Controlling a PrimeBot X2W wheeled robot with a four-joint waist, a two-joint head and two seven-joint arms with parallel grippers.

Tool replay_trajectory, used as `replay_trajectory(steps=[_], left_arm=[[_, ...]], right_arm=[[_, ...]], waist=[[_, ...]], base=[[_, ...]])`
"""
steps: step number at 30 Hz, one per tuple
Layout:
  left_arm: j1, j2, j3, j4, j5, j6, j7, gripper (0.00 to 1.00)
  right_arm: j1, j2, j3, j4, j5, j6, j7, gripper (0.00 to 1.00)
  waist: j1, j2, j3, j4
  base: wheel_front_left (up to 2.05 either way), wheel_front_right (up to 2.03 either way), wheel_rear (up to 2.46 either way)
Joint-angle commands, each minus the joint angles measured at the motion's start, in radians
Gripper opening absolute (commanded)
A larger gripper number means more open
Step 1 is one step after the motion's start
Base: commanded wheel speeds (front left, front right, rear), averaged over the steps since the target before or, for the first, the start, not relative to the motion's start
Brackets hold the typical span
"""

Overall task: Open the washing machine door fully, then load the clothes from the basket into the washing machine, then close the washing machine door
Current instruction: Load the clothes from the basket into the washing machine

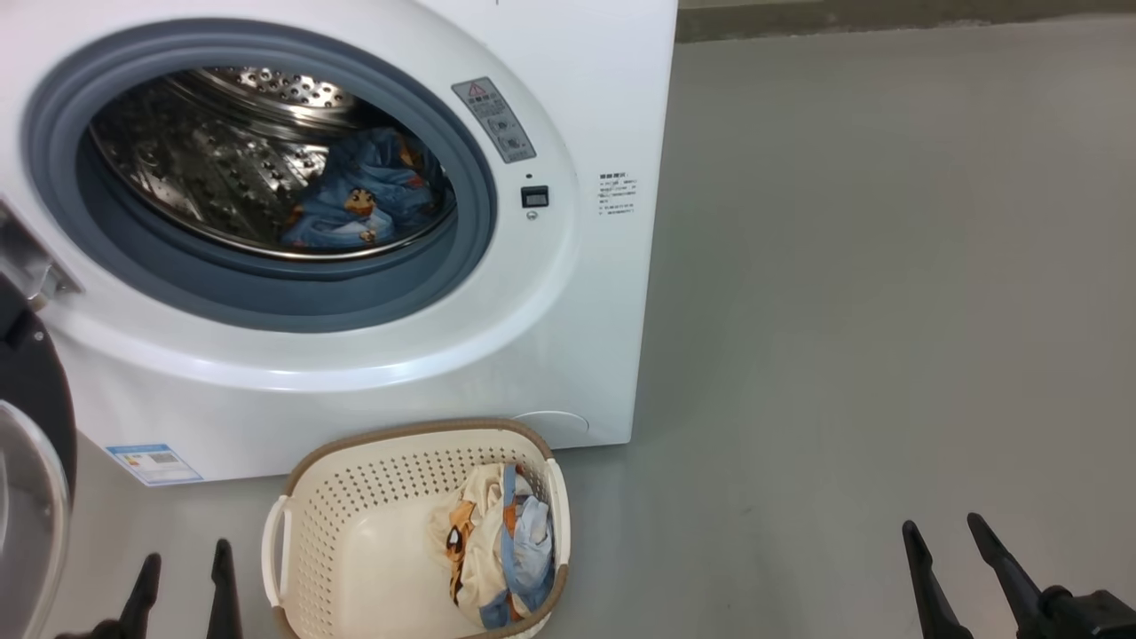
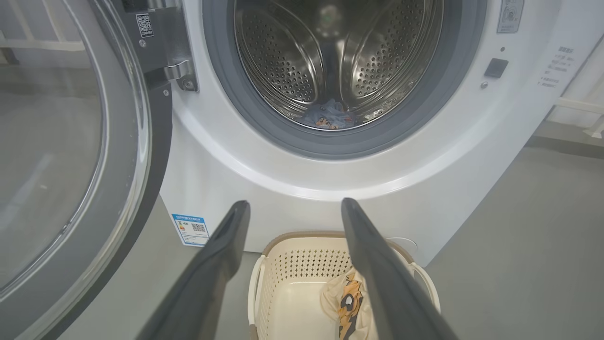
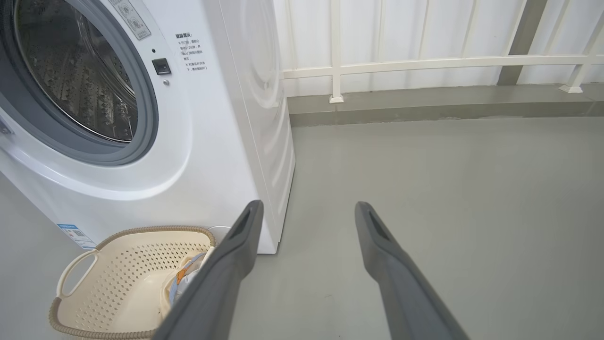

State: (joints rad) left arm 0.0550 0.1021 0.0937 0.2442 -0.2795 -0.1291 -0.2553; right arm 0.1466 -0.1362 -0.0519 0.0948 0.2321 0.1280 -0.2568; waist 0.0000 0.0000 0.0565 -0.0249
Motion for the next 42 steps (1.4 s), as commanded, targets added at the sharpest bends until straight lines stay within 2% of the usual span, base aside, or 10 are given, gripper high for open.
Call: replay_trajectory(steps=[1, 11, 30, 42], left_arm=[[-0.006, 0.011, 0.04, -0.034, 0.002, -0.002, -0.006, 1.0], [0.05, -0.01, 0.057, -0.081, 0.007, -0.002, -0.006, 1.0], [0.019, -0.01, 0.043, -0.084, -0.001, -0.002, -0.006, 1.0], [-0.078, -0.006, -0.06, 0.033, -0.058, -0.002, -0.006, 1.0]], right_arm=[[-0.003, -0.022, 0.014, -0.025, 0.009, 0.003, -0.005, 1.0], [0.012, -0.021, 0.007, -0.029, 0.009, 0.003, -0.005, 1.0], [-0.015, -0.012, 0.014, -0.042, 0.005, 0.003, -0.005, 1.0], [-0.096, 0.019, 0.022, -0.061, -0.004, 0.003, -0.005, 1.0]], waist=[[0.0, 0.0, -0.005, 0.005], [0.0, 0.0, -0.016, 0.013], [0.0, 0.0, 0.03, 0.0], [0.0, 0.0, 0.132, -0.029]], base=[[0.0, 0.0, 0.0], [0.0, 0.0, 0.0], [0.0, 0.0, 0.0], [0.0, 0.0, 0.0]])
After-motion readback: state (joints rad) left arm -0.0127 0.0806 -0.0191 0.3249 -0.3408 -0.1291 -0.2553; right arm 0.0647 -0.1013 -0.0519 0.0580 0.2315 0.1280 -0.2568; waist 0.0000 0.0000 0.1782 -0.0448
